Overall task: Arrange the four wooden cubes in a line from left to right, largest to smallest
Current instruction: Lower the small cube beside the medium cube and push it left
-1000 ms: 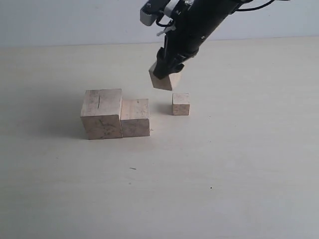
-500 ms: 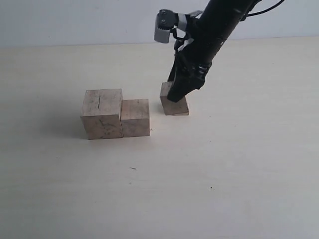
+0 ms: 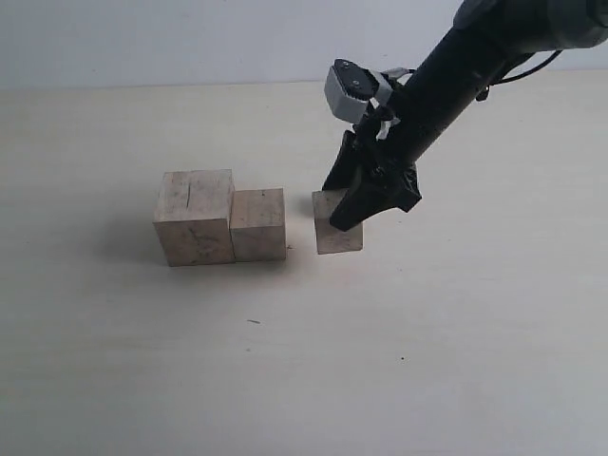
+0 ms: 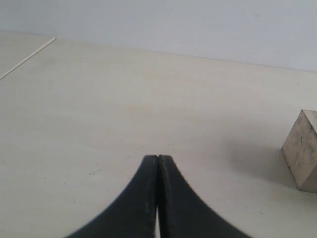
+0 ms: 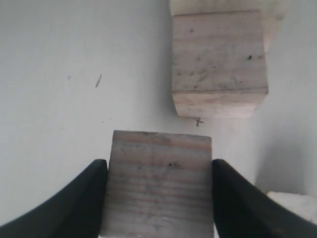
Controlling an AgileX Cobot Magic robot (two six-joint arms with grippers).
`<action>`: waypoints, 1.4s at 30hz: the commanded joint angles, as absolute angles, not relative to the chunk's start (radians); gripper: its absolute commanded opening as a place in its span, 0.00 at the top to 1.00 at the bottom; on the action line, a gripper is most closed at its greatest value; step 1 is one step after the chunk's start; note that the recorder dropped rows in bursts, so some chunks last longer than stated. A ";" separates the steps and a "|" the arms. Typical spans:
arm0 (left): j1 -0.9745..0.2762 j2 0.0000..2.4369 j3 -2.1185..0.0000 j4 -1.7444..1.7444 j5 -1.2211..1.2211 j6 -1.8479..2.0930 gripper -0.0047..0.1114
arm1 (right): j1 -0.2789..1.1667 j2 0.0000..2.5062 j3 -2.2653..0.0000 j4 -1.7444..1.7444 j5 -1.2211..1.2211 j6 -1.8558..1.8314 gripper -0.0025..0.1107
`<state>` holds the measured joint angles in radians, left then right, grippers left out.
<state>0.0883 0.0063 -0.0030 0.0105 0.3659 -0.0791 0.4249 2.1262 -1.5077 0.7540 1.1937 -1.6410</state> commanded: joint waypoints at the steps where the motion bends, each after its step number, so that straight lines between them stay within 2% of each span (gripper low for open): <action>1: 0.092 0.000 0.000 0.000 0.354 -0.083 0.96 | 0.423 2.149 -1.503 0.863 1.159 -1.768 0.98; 14: 0.092 0.000 0.000 0.000 0.354 -0.083 0.96 | 0.423 2.288 -1.503 0.950 1.066 -1.908 0.98; 30: 0.092 0.000 0.000 0.000 0.354 -0.083 0.96 | 0.423 2.291 -1.503 0.995 1.018 -1.946 0.97; 37: 0.092 0.000 0.000 0.000 0.354 -0.083 0.96 | 0.423 2.291 -1.503 0.995 1.025 -1.940 0.82; 42: 0.092 0.000 0.000 0.000 0.354 -0.083 0.96 | 0.423 2.291 -1.503 1.020 1.042 -1.926 0.61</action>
<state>0.0883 0.0063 -0.0030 0.0105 0.3659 -0.0791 0.4249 2.2847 -1.5052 1.0052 1.0417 -1.9330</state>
